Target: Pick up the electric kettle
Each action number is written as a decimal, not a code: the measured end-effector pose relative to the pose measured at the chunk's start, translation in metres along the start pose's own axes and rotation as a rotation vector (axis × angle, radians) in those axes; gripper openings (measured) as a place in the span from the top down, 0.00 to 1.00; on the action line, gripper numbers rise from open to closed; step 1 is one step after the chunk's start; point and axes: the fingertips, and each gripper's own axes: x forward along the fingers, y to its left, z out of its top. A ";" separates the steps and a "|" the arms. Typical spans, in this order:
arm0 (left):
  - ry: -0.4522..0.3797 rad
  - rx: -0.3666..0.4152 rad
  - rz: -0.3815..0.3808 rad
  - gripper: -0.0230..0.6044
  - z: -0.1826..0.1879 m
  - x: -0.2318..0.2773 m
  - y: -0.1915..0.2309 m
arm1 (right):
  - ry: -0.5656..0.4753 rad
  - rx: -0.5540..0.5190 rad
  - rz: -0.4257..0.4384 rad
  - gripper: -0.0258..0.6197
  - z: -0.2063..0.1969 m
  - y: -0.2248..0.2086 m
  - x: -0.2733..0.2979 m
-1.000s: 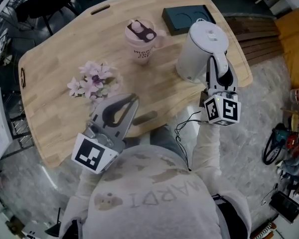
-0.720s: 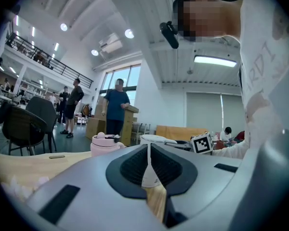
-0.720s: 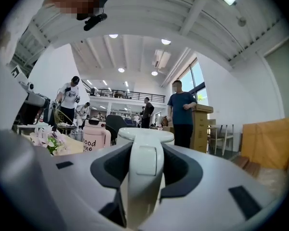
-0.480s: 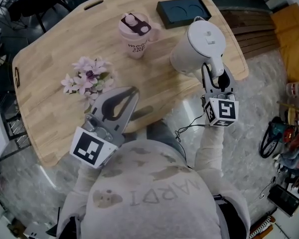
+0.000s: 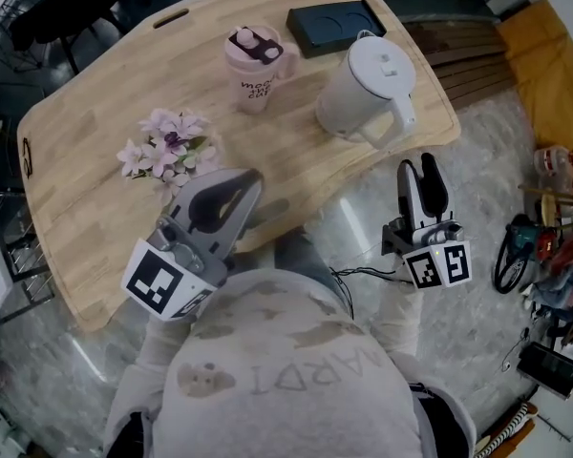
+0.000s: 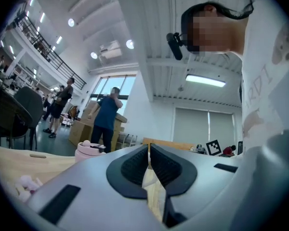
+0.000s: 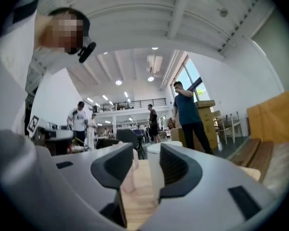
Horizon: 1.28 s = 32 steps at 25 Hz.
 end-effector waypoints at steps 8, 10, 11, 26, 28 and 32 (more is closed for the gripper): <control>-0.037 0.071 -0.237 0.94 0.030 -0.006 -0.045 | -0.126 0.105 0.138 0.89 0.026 0.132 -0.019; -0.025 0.061 -0.296 0.94 0.032 -0.007 -0.054 | -0.093 0.045 0.133 0.89 0.028 0.152 -0.030; -0.015 0.060 -0.316 0.94 0.032 -0.007 -0.058 | -0.079 0.013 0.126 0.89 0.031 0.160 -0.038; 0.123 0.214 -0.438 0.94 0.042 -0.026 -0.155 | -0.044 -0.192 0.091 0.89 0.070 0.223 -0.104; 0.124 0.208 -0.433 0.94 0.044 -0.034 -0.168 | -0.038 -0.177 0.097 0.89 0.072 0.233 -0.119; 0.099 0.174 -0.414 0.94 0.051 -0.049 -0.200 | -0.021 -0.175 0.118 0.89 0.078 0.246 -0.152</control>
